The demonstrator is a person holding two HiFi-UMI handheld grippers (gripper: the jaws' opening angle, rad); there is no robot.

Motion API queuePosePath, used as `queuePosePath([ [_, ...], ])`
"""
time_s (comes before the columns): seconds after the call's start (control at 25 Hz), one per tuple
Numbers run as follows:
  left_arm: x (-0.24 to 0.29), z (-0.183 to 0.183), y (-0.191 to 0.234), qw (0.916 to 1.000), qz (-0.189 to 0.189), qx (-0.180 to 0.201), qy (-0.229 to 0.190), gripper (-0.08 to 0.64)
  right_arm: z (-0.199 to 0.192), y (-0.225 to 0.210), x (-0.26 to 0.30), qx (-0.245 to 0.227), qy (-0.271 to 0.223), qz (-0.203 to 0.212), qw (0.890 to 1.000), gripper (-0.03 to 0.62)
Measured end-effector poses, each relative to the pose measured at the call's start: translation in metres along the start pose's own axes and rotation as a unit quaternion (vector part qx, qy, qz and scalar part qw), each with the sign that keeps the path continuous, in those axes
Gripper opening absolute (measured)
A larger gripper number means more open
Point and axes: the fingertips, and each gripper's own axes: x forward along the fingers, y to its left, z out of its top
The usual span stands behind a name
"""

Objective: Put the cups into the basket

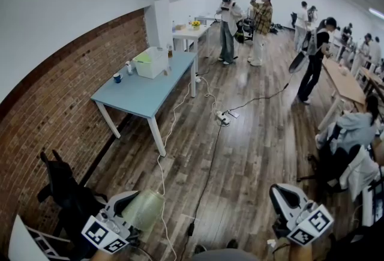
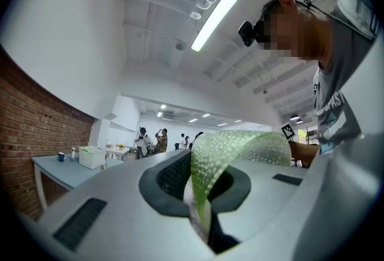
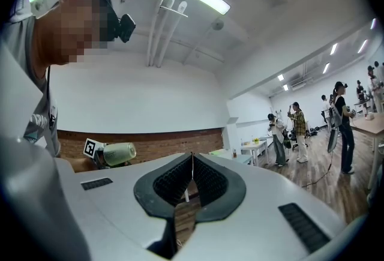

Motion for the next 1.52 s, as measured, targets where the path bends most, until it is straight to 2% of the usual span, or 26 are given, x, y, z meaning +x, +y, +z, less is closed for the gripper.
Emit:
queuePosePath([
  [0.4,0.003,-0.005,0.014,1.0,-0.003,-0.001,0.002,0.014,-0.009,-0.004,0.009,0.01,0.0,-0.007,1.0,0.011],
  [0.68,0.039,-0.01,0.02,0.9999,-0.014,-0.005,0.006,0.014,-0.011,-0.033,0.011,0.01,0.006,-0.016,1.0,0.011],
  [0.88,0.076,-0.02,0.034,0.9998,-0.014,-0.01,0.012,0.014,-0.012,-0.068,0.032,0.016,0.007,-0.019,1.0,0.011],
  [1.12,0.144,-0.032,0.048,0.9998,-0.004,-0.007,0.019,0.014,-0.014,-0.13,0.058,0.034,0.007,-0.003,0.999,0.011],
  [1.52,0.242,-0.027,0.06,0.9997,0.005,0.018,0.013,0.014,0.006,-0.212,0.108,0.01,0.009,0.032,0.999,0.011],
])
